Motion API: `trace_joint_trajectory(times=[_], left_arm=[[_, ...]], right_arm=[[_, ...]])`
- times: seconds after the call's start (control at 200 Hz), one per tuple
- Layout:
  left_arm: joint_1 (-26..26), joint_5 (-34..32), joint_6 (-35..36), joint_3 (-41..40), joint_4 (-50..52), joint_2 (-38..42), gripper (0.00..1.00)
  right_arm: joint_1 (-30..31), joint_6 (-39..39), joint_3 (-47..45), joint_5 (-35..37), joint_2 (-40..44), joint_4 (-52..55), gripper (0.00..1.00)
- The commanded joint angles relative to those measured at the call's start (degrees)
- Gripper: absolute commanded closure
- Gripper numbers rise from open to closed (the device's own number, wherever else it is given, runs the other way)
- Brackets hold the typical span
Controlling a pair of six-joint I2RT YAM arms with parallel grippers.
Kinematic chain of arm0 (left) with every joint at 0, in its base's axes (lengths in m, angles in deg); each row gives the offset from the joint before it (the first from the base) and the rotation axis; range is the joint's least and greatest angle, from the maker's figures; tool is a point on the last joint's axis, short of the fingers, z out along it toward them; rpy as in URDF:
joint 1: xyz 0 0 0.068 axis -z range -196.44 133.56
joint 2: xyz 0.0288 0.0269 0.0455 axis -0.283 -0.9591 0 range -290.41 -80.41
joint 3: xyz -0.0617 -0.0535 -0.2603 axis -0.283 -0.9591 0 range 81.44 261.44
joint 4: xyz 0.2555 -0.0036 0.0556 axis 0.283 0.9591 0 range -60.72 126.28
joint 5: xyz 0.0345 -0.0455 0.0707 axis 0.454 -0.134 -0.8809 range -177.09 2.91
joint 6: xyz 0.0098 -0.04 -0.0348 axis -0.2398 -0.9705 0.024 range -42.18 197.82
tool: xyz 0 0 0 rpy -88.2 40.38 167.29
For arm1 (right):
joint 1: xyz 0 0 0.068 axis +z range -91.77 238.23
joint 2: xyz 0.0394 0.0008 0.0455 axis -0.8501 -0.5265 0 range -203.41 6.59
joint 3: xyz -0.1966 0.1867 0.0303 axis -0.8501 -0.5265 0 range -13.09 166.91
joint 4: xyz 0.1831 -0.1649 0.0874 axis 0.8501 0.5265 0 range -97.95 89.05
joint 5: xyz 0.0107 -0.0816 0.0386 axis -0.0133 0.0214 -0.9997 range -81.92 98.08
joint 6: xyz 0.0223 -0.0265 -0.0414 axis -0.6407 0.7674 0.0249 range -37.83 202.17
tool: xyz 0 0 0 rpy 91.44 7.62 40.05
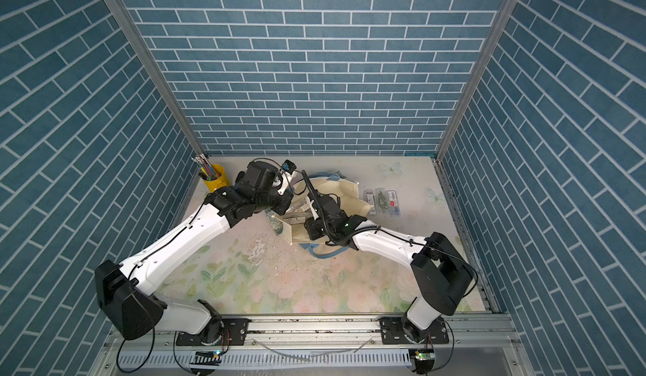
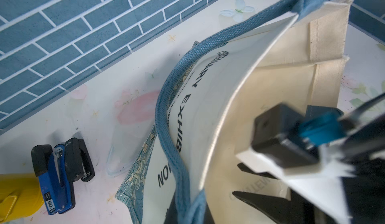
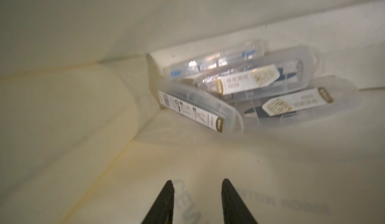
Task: Take out the compass set from the canvas bag
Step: Pick up the compass set from the canvas bag.
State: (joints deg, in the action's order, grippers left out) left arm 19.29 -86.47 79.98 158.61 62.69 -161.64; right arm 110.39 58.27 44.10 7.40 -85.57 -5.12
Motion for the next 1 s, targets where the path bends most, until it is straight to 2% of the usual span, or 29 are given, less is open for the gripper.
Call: trace_joint_trajectory(times=[0.0,0.225,0.375,0.495,0.7,0.795,0.91,0.995], left_arm=[[0.93,1.83,-0.40,-0.23,-4.48,2.45,1.00],[2.08,1.70,-0.56,-0.83,-4.89,3.18,1.00],[2.34,1.49,-1.51,-2.46,-5.91,4.62,1.00],[2.33,1.41,-1.67,-3.81,-6.69,5.06,1.00],[2.38,2.23,-1.76,-4.73,-7.48,5.21,1.00],[2.40,2.58,-1.80,-4.63,-7.57,5.11,1.00],[2.33,2.88,-1.49,-4.70,-7.57,5.04,1.00],[2.36,3.17,-1.36,-4.65,-7.48,4.89,1.00]], right_arm=[[1.22,-2.55,-7.16,4.62,-0.87,-6.92,0.61],[1.19,-4.09,-12.88,8.10,-4.08,-11.18,0.62],[-0.34,-6.39,-11.56,10.50,-1.04,-10.75,0.63],[-2.92,-12.76,-9.82,13.20,-0.35,-11.44,0.62],[-7.00,-24.84,-8.56,13.74,-1.59,-16.09,0.53],[-7.61,-26.84,-6.55,14.09,-3.02,-16.03,0.50],[-7.73,-29.54,-1.37,17.95,-5.66,-8.25,0.49],[-7.77,-30.34,0.03,18.91,-6.90,-7.83,0.49]])
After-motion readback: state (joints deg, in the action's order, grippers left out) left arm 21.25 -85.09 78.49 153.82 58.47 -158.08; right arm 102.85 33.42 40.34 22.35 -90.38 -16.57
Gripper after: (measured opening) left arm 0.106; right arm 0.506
